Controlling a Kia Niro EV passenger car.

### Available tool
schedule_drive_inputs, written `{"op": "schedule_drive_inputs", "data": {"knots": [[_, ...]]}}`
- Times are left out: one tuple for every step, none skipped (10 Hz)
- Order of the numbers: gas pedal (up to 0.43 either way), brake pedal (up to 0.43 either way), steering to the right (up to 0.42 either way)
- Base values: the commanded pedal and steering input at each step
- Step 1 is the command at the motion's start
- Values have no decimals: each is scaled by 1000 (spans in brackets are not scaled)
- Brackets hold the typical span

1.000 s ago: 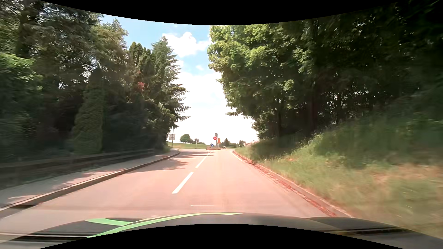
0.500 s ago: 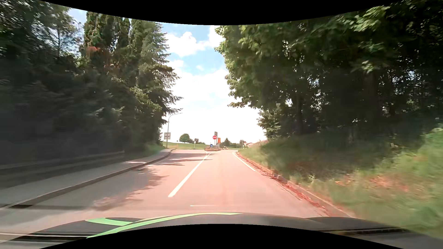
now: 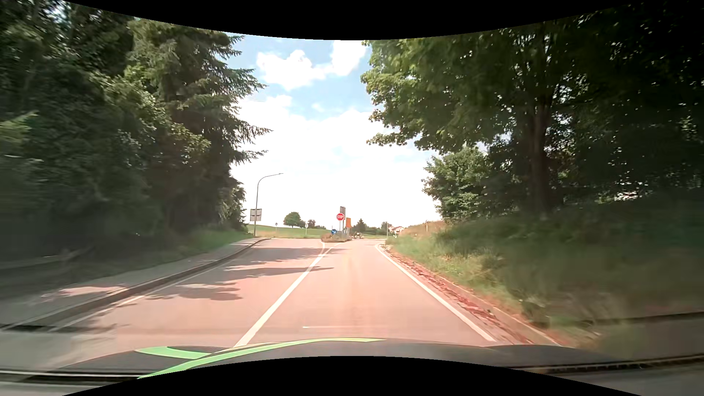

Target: Follow the waypoints while adhering to traffic rules and regulations

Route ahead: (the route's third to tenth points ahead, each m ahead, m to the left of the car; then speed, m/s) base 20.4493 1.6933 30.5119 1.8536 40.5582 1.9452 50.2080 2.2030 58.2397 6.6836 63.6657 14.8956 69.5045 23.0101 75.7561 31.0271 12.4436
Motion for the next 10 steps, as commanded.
{"op": "schedule_drive_inputs", "data": {"knots": [[0, 128, 0], [0, 140, 2], [0, 152, 4], [0, 165, 6], [0, 207, 8], [0, 213, 8], [0, 207, 9], [0, 195, 11], [0, 171, 13], [0, 159, 14]]}}
